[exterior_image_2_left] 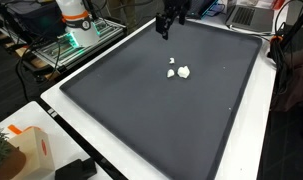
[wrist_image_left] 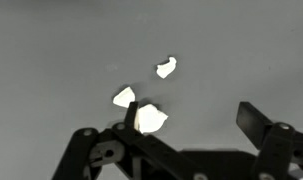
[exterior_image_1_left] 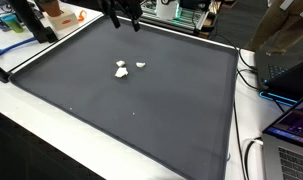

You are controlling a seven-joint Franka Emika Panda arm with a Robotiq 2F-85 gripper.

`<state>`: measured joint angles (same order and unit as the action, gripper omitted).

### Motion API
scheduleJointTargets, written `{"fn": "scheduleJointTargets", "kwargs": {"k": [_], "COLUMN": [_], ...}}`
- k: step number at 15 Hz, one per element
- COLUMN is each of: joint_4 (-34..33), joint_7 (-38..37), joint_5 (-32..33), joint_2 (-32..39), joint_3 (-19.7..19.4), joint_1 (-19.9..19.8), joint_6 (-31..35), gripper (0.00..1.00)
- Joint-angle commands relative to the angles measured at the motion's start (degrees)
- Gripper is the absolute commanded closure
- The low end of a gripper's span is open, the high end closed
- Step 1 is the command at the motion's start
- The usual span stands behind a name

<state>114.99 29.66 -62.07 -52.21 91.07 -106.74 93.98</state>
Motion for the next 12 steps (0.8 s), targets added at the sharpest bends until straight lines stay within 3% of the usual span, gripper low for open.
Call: {"fn": "scheduleJointTargets", "kwargs": {"k": [1,3,4,7,10,12], "joint_4": [1.36,1.97,3.58,10.94,15.18,17.81], "joint_7": [-1.27,-1.29,-5.18,-7.94,-4.67,-6.79], "joint_5": [2.82,2.92,1.96,1.59,-1.66,-2.47], "joint_2": [4.65,5.41,4.85,8.12,5.57,4.50], "joint_3": [1.23,1.23,-0.01,-6.18,-15.52,-21.30], "joint_1": [0.94,1.24,3.89,15.63,26.79,34.73], "joint_6": [2.75,2.78,4.31,8.49,2.34,-0.02], "gripper": [0.00,0.00,0.00,0.00,0.00,0.00]}}
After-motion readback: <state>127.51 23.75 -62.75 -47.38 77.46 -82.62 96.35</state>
